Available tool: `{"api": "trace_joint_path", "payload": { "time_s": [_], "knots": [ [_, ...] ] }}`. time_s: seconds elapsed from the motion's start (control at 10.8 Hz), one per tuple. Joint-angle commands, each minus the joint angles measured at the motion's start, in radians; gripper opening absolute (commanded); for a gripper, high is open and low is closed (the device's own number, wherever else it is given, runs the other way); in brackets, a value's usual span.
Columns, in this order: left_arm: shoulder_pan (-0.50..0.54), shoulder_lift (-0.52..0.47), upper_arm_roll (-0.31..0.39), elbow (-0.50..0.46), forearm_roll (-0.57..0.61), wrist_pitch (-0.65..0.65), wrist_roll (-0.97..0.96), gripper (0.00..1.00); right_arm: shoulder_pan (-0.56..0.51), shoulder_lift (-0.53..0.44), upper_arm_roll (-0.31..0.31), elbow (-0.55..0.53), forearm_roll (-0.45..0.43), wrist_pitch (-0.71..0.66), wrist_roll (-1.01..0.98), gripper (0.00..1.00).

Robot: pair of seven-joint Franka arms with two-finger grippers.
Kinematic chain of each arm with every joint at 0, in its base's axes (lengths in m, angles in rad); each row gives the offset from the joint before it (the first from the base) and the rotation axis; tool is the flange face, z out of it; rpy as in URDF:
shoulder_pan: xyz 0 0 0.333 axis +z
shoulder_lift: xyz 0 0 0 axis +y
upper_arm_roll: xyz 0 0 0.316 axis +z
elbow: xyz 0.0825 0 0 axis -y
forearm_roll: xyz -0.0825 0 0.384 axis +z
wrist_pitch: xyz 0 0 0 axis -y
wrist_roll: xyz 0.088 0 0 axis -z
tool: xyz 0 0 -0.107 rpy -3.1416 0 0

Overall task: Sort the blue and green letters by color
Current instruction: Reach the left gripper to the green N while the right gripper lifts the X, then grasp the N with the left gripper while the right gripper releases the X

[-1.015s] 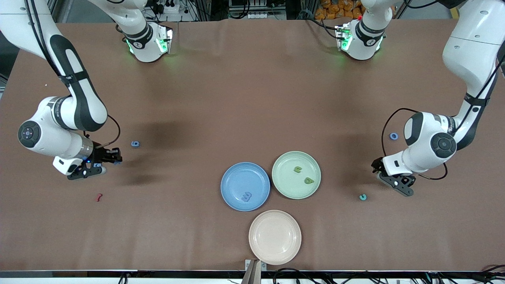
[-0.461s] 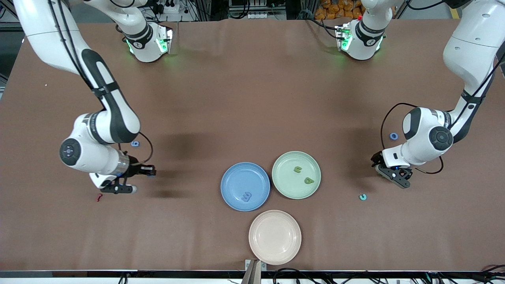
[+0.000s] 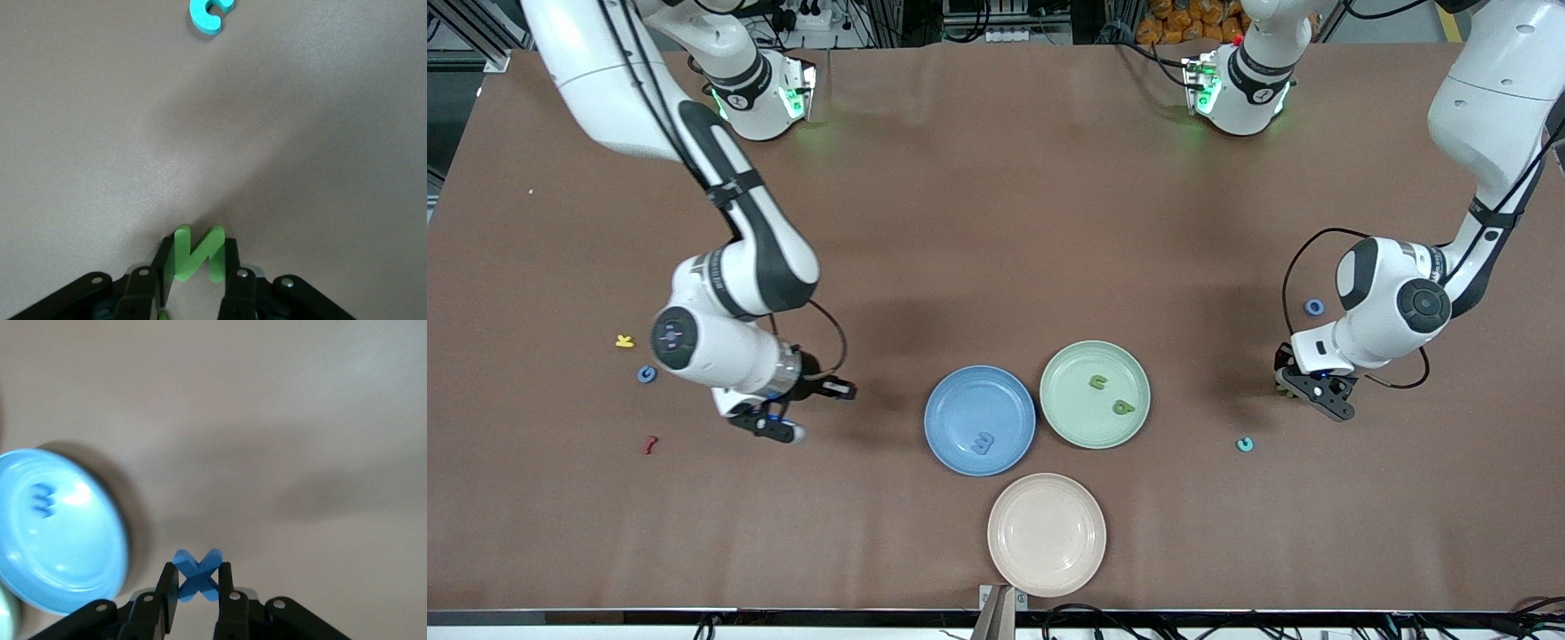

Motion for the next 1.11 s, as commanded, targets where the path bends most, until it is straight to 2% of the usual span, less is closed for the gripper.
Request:
{"api": "trace_joint_path", "payload": {
  "time_s": [0.0,0.28,0.55,0.65,0.74,0.92,1.01],
  "knots": [
    [0.009,-0.014,-0.002,-0.022,0.022,0.015,-0.005,0.00,0.134,0.114,-0.008,0.095,0.011,0.131,0.247,0.00],
    [-0.067,-0.088,0.011,0.007,-0.001,-0.072,-0.113,0.00,0.186,0.165,-0.008,0.115,0.012,0.258,0.409,0.00],
    [-0.267,-0.119,0.073,0.063,-0.110,-0.150,-0.385,0.00,0.215,0.231,-0.008,0.231,0.011,0.264,0.504,0.00],
    [-0.343,-0.119,0.106,0.082,-0.130,-0.158,-0.478,0.00,0.211,0.229,-0.008,0.232,0.011,0.260,0.504,0.44],
    [-0.423,-0.111,0.151,0.105,-0.142,-0.172,-0.566,0.00,0.215,0.229,-0.008,0.232,0.009,0.261,0.505,0.99],
    [-0.540,-0.094,0.194,0.167,-0.205,-0.219,-0.690,0.00,0.218,0.222,-0.015,0.227,-0.018,0.252,0.496,1.00],
    [-0.586,-0.083,0.206,0.204,-0.231,-0.251,-0.747,0.00,0.209,0.219,-0.020,0.213,-0.099,0.215,0.494,1.00]
  ]
}}
